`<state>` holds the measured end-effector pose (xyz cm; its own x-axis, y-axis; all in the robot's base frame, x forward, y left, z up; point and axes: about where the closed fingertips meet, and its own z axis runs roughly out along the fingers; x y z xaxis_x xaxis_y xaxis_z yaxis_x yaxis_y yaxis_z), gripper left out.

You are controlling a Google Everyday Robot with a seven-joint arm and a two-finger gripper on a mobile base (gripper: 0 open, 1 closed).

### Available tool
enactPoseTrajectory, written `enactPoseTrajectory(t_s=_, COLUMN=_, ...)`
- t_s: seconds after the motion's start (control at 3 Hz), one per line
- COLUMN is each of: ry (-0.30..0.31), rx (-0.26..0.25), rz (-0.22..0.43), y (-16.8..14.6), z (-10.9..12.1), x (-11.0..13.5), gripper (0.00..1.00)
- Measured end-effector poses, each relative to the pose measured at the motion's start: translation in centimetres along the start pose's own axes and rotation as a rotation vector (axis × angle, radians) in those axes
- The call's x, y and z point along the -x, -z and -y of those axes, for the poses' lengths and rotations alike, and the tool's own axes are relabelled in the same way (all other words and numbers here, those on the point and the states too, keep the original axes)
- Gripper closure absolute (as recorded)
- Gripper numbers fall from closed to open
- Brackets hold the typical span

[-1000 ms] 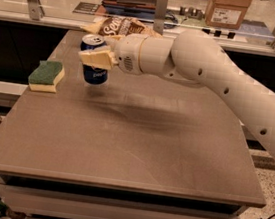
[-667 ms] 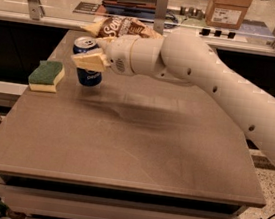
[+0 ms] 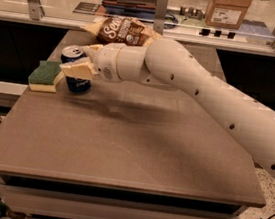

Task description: Move pepsi can near sponge

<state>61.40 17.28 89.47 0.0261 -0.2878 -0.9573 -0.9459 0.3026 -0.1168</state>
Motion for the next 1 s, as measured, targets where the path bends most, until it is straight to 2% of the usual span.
enactPoseTrajectory(t_s=0.33, ry=0.000, rx=0.002, rz=0.000, y=-0.05, z=-0.10, x=0.11, gripper=0.82)
enactPoseTrajectory(t_s=1.0, ry=0.002, rx=0.009, rz=0.001, y=-0.36, z=-0.42, x=0.21, gripper=0.36)
